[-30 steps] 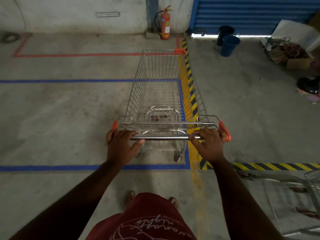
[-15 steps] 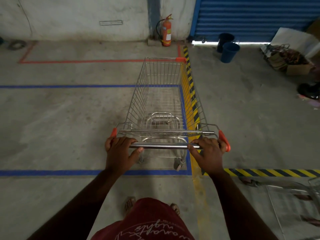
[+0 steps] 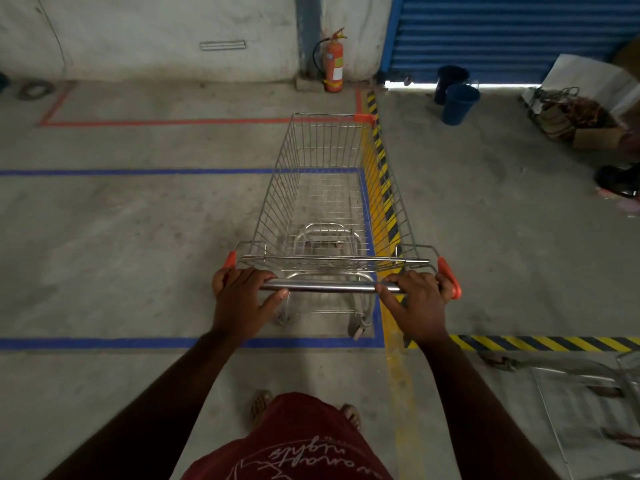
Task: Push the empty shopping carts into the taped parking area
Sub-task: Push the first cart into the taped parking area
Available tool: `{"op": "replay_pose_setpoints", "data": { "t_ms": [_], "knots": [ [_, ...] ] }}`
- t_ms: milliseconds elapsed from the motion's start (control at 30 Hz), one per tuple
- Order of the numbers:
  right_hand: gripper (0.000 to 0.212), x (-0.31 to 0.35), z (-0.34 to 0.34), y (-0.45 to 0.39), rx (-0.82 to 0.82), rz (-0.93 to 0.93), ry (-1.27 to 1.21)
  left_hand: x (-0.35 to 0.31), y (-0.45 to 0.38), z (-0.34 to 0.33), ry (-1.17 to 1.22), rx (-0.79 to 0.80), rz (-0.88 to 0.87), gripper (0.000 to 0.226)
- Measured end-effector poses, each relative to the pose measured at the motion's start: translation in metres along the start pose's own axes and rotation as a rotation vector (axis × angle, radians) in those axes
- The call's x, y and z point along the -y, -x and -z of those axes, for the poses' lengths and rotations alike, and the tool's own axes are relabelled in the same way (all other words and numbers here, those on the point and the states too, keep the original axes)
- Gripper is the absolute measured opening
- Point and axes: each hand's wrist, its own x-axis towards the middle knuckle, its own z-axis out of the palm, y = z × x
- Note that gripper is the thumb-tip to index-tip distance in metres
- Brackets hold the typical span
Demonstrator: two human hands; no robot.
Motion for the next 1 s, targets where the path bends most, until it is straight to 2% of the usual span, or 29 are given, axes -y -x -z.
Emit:
{"op": "replay_pose_setpoints", "data": {
  "t_ms": [267,367,433,500,633,733,933,1000],
  "knots": [
    [0.04,-0.001,0.004,-0.001,0.04,0.001,0.038,-0.005,-0.001,0.007,-0.023,0.045,0.038,0.042],
    [0.044,0.002,0.009,0.001,-0.012,0.017,0.03,-0.013,-0.002,0.011,0.027,0.058,0.065,0.044],
    [0.051,0.007,0.01,0.005,-0.095,0.038,0.04,-0.022,-0.006,0.014,0.109,0.07,0.027,0.04],
    [0.049,0.014,0.01,0.012,-0.164,0.085,0.002,-0.035,-0.008,0.016,0.203,0.106,-0.022,0.031],
    [0.045,0.027,0.009,0.029,-0.141,0.111,-0.135,-0.07,-0.01,0.02,0.257,0.201,-0.086,0.024],
    [0.033,0.031,0.014,0.042,-0.21,0.105,-0.133,-0.095,-0.013,0.022,0.329,0.245,-0.171,0.023],
    [0.014,0.014,0.045,0.069,-0.216,0.009,-0.107,-0.139,-0.028,0.009,0.447,0.317,-0.299,0.019],
    [0.016,0.009,0.057,0.087,-0.266,-0.029,-0.127,-0.156,-0.029,0.001,0.516,0.359,-0.36,0.017]
  ]
}}
